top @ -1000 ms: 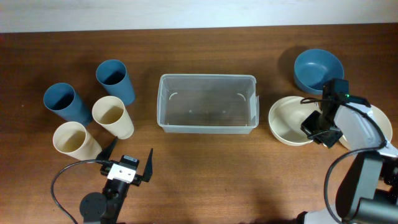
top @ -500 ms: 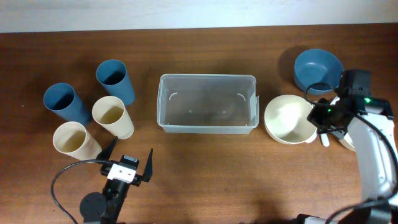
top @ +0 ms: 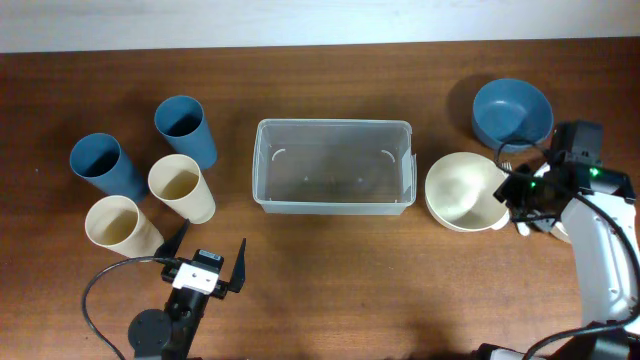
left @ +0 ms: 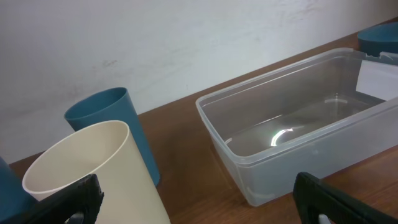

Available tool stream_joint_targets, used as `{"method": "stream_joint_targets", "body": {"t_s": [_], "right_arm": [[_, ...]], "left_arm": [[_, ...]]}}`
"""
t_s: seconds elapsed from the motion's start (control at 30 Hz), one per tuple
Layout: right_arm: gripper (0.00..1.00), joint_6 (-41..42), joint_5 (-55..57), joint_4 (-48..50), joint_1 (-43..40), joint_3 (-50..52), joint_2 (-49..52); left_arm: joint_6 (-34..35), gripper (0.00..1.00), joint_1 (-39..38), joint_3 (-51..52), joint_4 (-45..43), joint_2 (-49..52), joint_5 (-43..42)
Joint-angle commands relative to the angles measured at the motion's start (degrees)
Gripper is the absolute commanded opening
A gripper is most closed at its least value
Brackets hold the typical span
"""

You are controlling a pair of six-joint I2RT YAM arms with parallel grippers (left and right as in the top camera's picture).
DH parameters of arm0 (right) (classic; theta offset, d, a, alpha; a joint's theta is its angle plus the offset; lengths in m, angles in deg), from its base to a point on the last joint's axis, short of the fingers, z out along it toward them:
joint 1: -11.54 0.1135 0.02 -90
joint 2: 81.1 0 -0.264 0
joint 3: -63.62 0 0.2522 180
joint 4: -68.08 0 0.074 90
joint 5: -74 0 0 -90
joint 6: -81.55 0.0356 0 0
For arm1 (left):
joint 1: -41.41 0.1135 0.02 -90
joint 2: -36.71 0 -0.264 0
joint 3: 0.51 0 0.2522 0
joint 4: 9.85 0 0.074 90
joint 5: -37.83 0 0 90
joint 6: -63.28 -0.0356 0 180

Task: Pack container
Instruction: 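Lift the cream bowl with the right gripper and carry it over the container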

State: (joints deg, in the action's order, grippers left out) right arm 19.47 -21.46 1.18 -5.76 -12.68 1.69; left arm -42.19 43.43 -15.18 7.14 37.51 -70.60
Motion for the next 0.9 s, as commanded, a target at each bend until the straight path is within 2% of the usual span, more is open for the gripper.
{"method": "stream_joint_targets", "body": {"t_s": [0.0,0.13,0.57,0.87], "right_arm": [[0.54,1.0,-1.0,1.2,-0.8,2.7,0.5],[0.53,1.0,-1.5,5.0,-0.7,6.8,0.5],[0.38,1.8,-5.6,21.3,-0.7,20.3,0.6],[0.04,4.2,-5.6,23.7,-0.8,21.1,0.6]], "left_arm": [[-0.5,1.00,0.3,0.4,0.0,-0.4,0.4],[-0.5,1.00,0.3,0.4,0.0,-0.4,0.4],[-0.5,1.00,0.3,0.4,0.0,-0.4,0.4],[-0.5,1.00,0.3,0.4,0.0,-0.4,0.4]]}}
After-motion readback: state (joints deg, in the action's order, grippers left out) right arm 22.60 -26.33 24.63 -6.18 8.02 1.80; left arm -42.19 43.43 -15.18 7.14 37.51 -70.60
